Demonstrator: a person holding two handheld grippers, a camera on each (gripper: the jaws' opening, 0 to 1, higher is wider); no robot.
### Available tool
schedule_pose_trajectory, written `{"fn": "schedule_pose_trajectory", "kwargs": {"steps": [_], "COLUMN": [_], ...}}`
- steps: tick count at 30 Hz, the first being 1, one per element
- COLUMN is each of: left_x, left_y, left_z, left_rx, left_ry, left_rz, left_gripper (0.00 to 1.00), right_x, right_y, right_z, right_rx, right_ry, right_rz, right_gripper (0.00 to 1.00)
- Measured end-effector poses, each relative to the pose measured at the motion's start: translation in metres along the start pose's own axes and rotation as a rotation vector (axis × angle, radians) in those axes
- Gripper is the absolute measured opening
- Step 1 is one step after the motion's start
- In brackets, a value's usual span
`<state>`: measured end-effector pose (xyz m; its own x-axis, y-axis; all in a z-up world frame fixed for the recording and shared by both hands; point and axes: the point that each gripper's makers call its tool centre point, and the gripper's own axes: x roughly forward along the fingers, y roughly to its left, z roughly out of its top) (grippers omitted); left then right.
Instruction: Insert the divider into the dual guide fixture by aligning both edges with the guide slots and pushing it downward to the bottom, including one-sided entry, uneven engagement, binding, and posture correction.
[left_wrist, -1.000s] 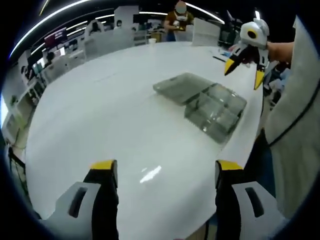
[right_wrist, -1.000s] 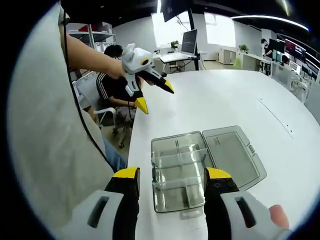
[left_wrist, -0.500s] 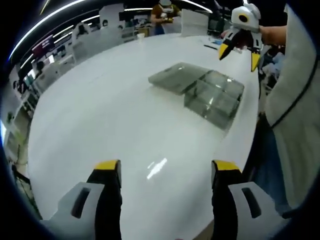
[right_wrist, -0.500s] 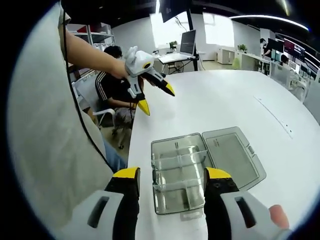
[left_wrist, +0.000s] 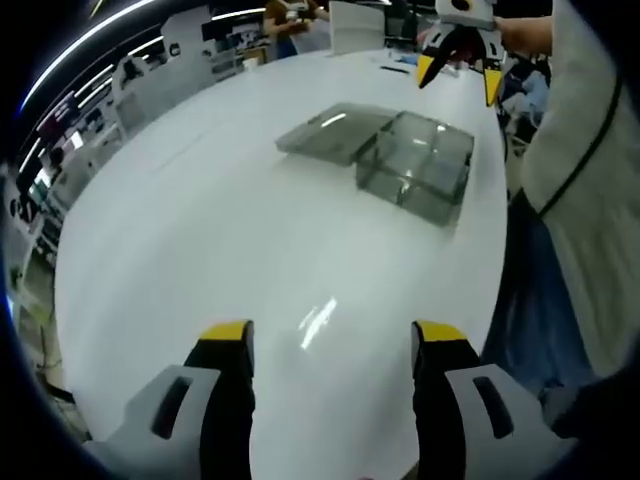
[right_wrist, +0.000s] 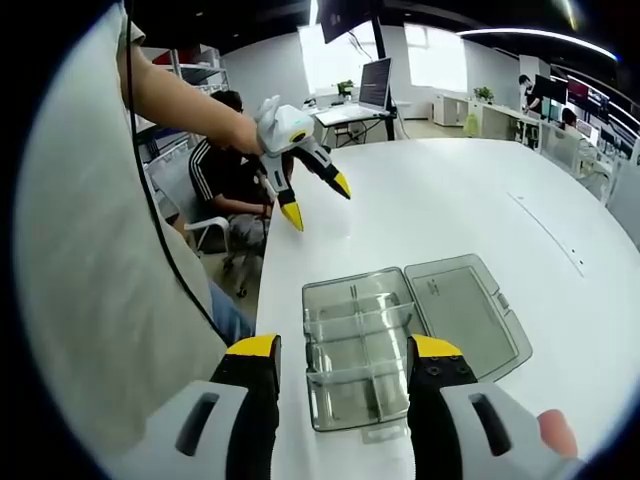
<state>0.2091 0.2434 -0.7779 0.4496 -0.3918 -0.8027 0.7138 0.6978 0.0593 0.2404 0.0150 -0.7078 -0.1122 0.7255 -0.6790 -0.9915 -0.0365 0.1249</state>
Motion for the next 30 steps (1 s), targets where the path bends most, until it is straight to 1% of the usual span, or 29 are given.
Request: {"fn": "schedule_pose_trajectory", "kwargs": {"steps": [4, 8, 12, 15, 22, 30], "left_x": [0.003, 0.007, 0.008, 0.011, 0.014, 0.017], "left_y": [0.0, 0.002, 0.004, 0.005, 0.002, 0.0], "left_z": [-0.003, -0.003, 0.0, -0.001, -0.001, -0.007], "left_rx": [0.039, 0.056, 0.068, 0.09, 0.122, 0.178], "left_ry": [0.017, 0.024, 0.023, 0.032, 0.043, 0.077], "left_rz": [-0.02, -0.032, -0.04, -0.051, -0.078, -0.12], "left_gripper": [0.57, 0.55, 0.54, 0.53, 0.51, 0.47], "right_x": [0.0, 0.001, 0.001, 0.002, 0.004, 0.005], "right_y": [0.0, -0.001, -0.001, -0.001, -0.001, -0.001], "right_z": [0.0, 0.001, 0.001, 0.001, 0.002, 0.003], "right_rx": [0.0, 0.004, 0.005, 0.008, 0.012, 0.02], "right_ry": [0.004, 0.005, 0.008, 0.01, 0.012, 0.013], "right_rz": [-0.002, -0.004, -0.006, -0.007, -0.008, -0.009], "right_gripper": [0.47, 0.47, 0.48, 0.48, 0.5, 0.5]}}
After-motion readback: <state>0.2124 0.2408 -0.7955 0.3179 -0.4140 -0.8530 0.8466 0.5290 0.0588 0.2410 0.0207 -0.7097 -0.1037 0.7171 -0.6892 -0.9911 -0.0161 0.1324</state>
